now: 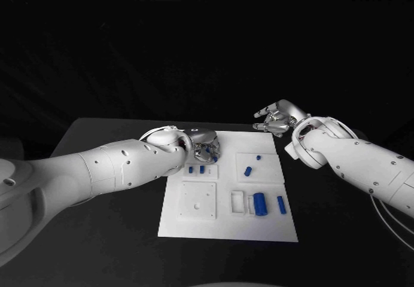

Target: Assemble the parts on the task board

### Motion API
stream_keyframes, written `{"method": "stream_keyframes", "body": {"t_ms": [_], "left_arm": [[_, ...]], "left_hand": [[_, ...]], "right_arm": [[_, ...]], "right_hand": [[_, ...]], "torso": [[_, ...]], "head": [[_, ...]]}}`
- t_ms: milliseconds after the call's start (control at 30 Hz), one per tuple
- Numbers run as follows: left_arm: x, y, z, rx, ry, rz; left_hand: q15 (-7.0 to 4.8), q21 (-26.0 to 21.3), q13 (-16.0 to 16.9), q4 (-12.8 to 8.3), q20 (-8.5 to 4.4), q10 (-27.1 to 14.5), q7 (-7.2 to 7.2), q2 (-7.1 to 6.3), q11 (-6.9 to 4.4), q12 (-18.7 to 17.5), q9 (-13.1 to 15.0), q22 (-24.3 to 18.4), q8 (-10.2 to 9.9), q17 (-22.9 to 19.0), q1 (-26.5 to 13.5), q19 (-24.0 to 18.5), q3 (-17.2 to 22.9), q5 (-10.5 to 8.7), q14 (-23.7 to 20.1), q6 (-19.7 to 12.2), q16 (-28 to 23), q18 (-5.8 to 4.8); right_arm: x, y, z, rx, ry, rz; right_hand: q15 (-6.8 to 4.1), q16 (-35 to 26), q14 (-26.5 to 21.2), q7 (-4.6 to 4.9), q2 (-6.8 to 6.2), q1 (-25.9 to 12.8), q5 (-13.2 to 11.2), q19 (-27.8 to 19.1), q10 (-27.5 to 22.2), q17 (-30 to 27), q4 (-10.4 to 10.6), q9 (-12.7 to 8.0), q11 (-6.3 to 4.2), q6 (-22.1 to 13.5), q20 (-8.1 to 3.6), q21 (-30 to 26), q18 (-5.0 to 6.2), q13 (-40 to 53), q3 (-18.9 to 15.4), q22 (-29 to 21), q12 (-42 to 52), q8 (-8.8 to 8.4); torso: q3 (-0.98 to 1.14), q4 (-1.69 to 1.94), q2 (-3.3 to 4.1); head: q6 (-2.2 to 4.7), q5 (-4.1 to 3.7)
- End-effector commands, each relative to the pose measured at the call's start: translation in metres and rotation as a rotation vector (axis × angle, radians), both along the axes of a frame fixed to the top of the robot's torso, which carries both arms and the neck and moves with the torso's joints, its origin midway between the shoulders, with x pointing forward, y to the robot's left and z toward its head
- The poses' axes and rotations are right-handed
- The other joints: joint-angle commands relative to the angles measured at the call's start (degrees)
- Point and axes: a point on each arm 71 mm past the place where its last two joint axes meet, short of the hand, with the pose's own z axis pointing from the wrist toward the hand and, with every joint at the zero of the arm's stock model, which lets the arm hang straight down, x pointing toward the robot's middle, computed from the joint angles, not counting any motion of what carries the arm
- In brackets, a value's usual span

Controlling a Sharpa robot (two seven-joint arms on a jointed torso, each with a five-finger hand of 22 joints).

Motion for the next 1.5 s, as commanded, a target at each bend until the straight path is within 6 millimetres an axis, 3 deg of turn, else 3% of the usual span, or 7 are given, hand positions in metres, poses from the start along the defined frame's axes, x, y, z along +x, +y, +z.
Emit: {"method": "stream_keyframes", "body": {"t_ms": [33, 133, 333, 600, 900, 1033, 1500], "left_arm": [[-0.004, 0.002, 0.0, -0.054, 0.009, -0.001], [-0.006, 0.004, 0.007, -0.084, 0.009, 0.0], [-0.008, 0.013, 0.021, -0.163, 0.052, 0.018], [-0.013, 0.038, 0.034, -0.218, 0.115, 0.055], [-0.015, 0.054, 0.033, -0.162, 0.139, 0.06], [-0.012, 0.059, 0.032, -0.131, 0.128, 0.061], [-0.002, 0.07, 0.029, -0.101, 0.109, 0.099]], "left_hand": [[0.04, 0.4, 0.0, 0.2, -0.21, 0.5, -0.09, -0.09, -0.17, 0.1, 0.1, 1.0, 0.2, 0.0, -0.7, 0.1, 0.1, -0.07, 0.5, 0.4, -0.4, 1.06], [0.04, 0.4, 0.0, 0.2, -0.22, 0.4, -0.07, -0.2, -0.15, 0.1, 0.1, 1.0, 0.2, 0.0, -0.7, 0.1, 0.0, -0.13, 0.5, 0.3, -0.4, 1.04], [0.13, 0.3, 0.0, 0.2, -0.17, -0.1, 0.02, -0.21, -0.02, 0.1, -0.1, 1.0, 0.1, 0.0, -0.6, 0.1, -0.2, -0.2, 0.4, 0.0, -0.6, 1.03], [0.2, 0.4, 0.0, 0.2, -0.08, -0.3, 0.07, -0.2, 0.06, 0.1, -0.1, 1.0, 0.2, 0.1, -0.4, 0.0, -0.3, -0.4, 0.4, -0.2, -0.6, 1.09], [0.28, 0.7, 0.0, 0.0, 0.01, -0.4, 0.08, -0.34, 0.12, 0.1, -0.2, 1.1, 0.1, 0.3, 0.0, -0.3, -0.6, -0.78, 0.4, -0.2, -0.6, 1.14], [0.38, 0.7, 0.0, 0.1, 0.1, -0.7, 0.06, -0.51, 0.19, 0.1, -0.2, 1.1, 0.1, 0.2, -0.2, -0.5, -0.7, 0.1, 0.3, -0.1, -0.7, 1.14], [0.36, 0.9, 0.0, 0.0, 0.1, -0.7, 0.08, -0.52, 0.23, 0.1, -0.3, 1.1, 0.1, 0.3, -0.1, -0.6, -0.7, 0.05, 0.2, -0.1, -0.7, 1.18]], "right_arm": [[0.0, 0.002, 0.0, -0.001, -0.007, 0.008], [0.0, 0.002, 0.0, -0.001, -0.007, 0.007], [0.0, 0.001, 0.0, -0.001, -0.007, 0.007], [0.0, -0.003, 0.0, -0.005, -0.006, 0.002], [0.0, -0.003, 0.0, -0.006, -0.005, 0.002], [-0.001, -0.004, 0.0, -0.006, -0.005, 0.002], [-0.001, -0.003, 0.0, -0.004, -0.007, 0.004]], "right_hand": [[-0.12, -0.1, -0.3, 0.12, -0.4, -0.3, 0.4, 2.8, -0.2, -0.1, 0.0, 0.1, -0.41, 0.5, -0.4, -0.3, 0.68, 0.0, 0.5, 4.8, 0.3, -0.08], [-0.12, -0.1, -0.3, 0.12, -0.4, -0.3, 0.4, 2.8, -0.2, -0.1, 0.0, 0.1, -0.41, 0.5, -0.4, -0.3, 0.68, 0.0, 0.5, 4.8, 0.3, -0.08], [-0.12, -0.1, -0.3, 0.12, -0.4, -0.3, 0.4, 2.8, -0.2, -0.1, 0.0, 0.1, -0.41, 0.5, -0.4, -0.3, 0.68, 0.0, 0.5, 4.8, 0.3, -0.08], [-0.12, -0.1, -0.3, 0.13, -0.42, -0.3, 0.4, 2.8, -0.2, -0.1, 0.0, 0.1, -0.41, 0.4, -0.4, -0.3, 0.67, 0.0, 0.5, 4.8, 0.3, -0.09], [-0.12, -0.1, -0.3, 0.13, -0.42, -0.3, 0.4, 2.8, -0.2, -0.1, 0.0, 0.1, -0.41, 0.4, -0.4, -0.3, 0.67, 0.0, 0.5, 4.8, 0.3, -0.09], [-0.12, -0.1, -0.3, 0.13, -0.42, -0.3, 0.4, 2.8, -0.2, -0.1, 0.0, 0.1, -0.41, 0.4, -0.4, -0.3, 0.67, 0.0, 0.5, 4.8, 0.3, -0.09], [-0.13, -0.1, -0.3, 0.12, -0.44, -0.3, 0.4, 2.8, -0.2, -0.2, -0.1, 0.1, -0.42, 0.4, -0.41, -0.3, 0.66, -0.1, 0.5, 4.8, 0.3, -0.09]], "torso": [[-0.06, -0.07, 0.01], [-0.1, 0.06, -0.03], [0.02, 0.25, -0.12], [0.01, 0.18, -0.08], [-0.05, 0.12, 0.01], [0.01, 0.06, 0.02], [0.05, -0.07, 0.02]], "head": [[0.24, 0.06], [0.26, 0.02], [0.46, 0.01], [0.44, -0.08], [0.13, 0.26], [0.23, 0.47], [0.83, 0.8]]}}
